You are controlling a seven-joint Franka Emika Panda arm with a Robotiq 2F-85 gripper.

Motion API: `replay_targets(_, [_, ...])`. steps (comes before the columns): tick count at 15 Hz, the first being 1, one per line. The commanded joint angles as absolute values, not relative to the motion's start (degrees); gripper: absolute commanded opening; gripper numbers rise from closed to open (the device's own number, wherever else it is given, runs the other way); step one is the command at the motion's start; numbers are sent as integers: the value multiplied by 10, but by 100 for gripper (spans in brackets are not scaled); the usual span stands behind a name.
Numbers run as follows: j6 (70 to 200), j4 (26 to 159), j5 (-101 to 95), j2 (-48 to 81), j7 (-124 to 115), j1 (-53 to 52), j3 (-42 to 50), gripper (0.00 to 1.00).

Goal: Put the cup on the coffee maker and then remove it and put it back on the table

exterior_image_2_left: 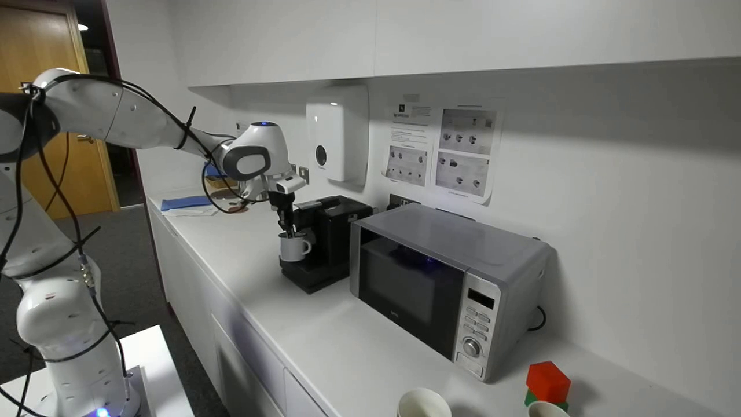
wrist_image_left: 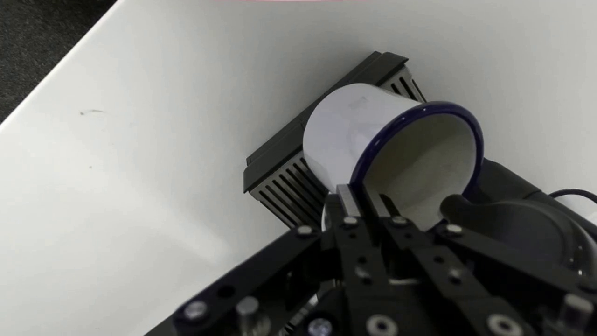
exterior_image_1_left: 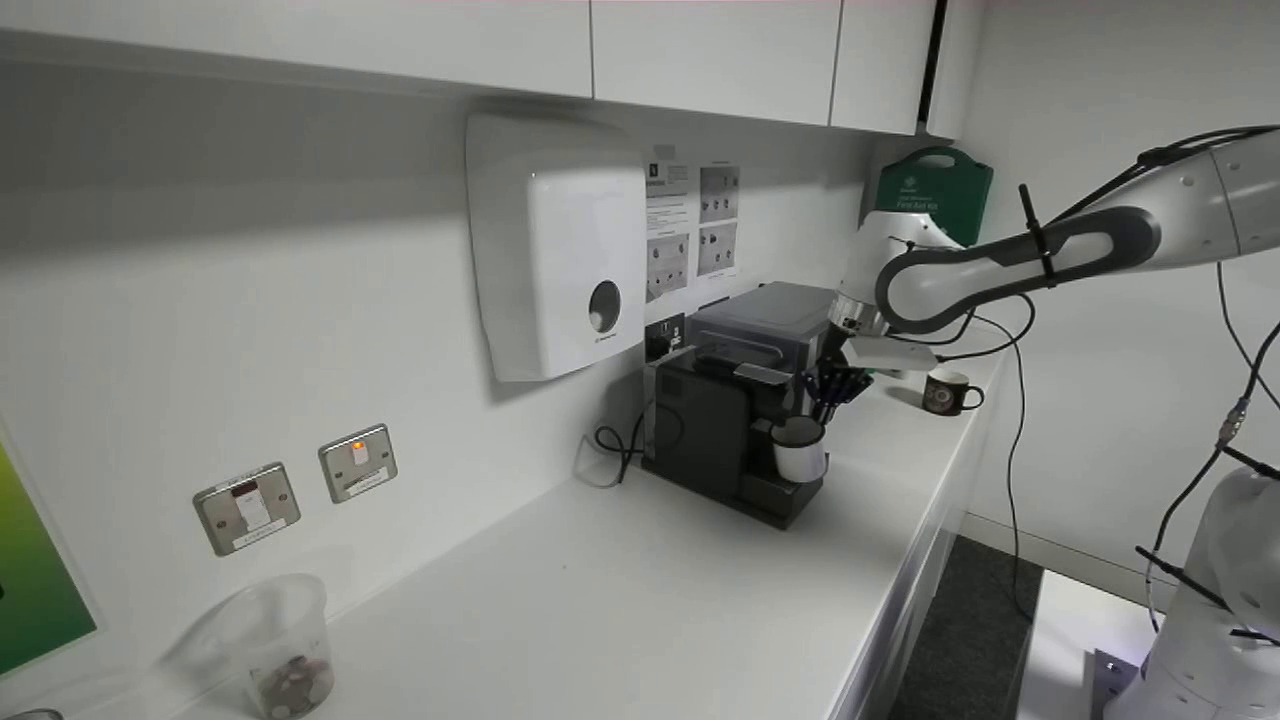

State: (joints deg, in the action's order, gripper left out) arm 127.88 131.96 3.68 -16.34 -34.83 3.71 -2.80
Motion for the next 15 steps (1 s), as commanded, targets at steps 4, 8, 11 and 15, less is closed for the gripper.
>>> replay_targets(4, [1324, 1322, 55, -157, -336, 33, -27, 2])
replay_targets(8, [1339, 1325, 73, -153, -330, 30, -24, 2])
replay_targets(11, [1334, 1325, 77, -153, -329, 31, -24, 2])
replay_targets(15, [1330, 1326, 78, -153, -328, 31, -24, 32])
